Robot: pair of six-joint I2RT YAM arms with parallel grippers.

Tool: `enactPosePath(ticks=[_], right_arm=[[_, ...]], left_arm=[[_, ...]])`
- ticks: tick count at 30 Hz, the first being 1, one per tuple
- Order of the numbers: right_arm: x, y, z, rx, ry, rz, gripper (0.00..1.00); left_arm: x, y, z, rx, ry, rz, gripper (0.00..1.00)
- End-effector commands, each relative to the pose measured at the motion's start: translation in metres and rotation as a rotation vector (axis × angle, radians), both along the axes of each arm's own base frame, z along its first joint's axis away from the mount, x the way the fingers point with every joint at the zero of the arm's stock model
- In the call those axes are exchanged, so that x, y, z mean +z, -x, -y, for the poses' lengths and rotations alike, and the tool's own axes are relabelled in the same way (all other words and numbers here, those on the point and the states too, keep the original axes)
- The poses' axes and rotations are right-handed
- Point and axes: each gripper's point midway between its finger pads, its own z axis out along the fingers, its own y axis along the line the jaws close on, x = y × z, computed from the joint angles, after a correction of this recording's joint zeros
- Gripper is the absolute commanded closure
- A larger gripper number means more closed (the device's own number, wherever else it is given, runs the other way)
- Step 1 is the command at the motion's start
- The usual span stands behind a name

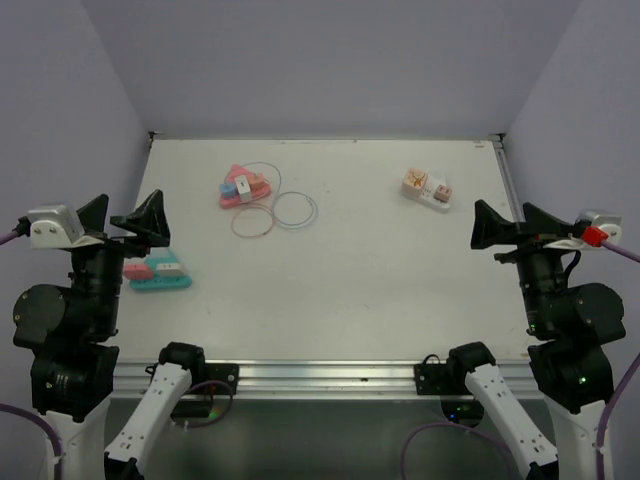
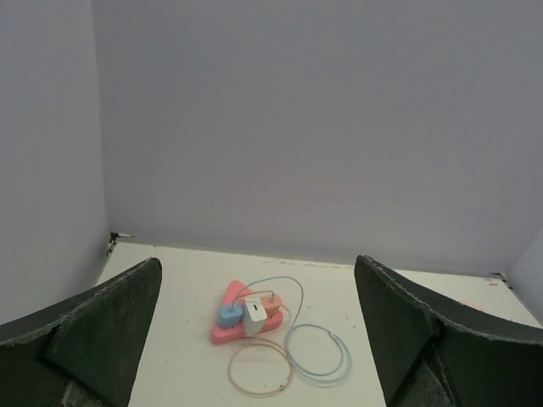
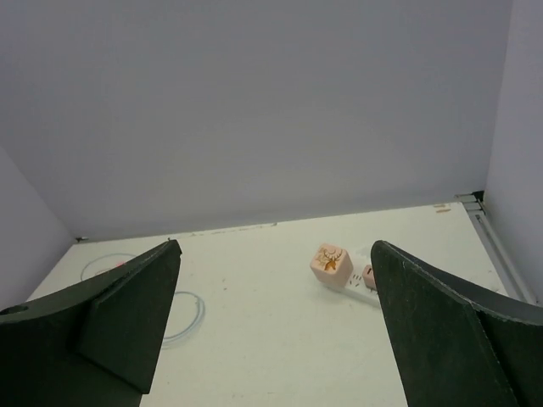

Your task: Pull the plug off the socket

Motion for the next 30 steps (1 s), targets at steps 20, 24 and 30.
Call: enactPosePath(ticks=[20,24,30], right_arm=[[-0.098,-0.056,-0.072,0.275,-0.096,-0.401,0.01],[-0.125,-0.066,-0.089,0.342,-0.120,-0.506,0.01],[-0.162,-0.072,-0.112,0.451,-0.120,-0.620,0.01]], left_arm=[[-0.148,-0.089,0.009,0.080,0.070,-0.525,0.00],[-0.206,-0.096,-0.010,0.228,0.072,-0.707,0.00],[-0.268,-0.100,-0.023,0.339,0.092,-0.857,0.00]])
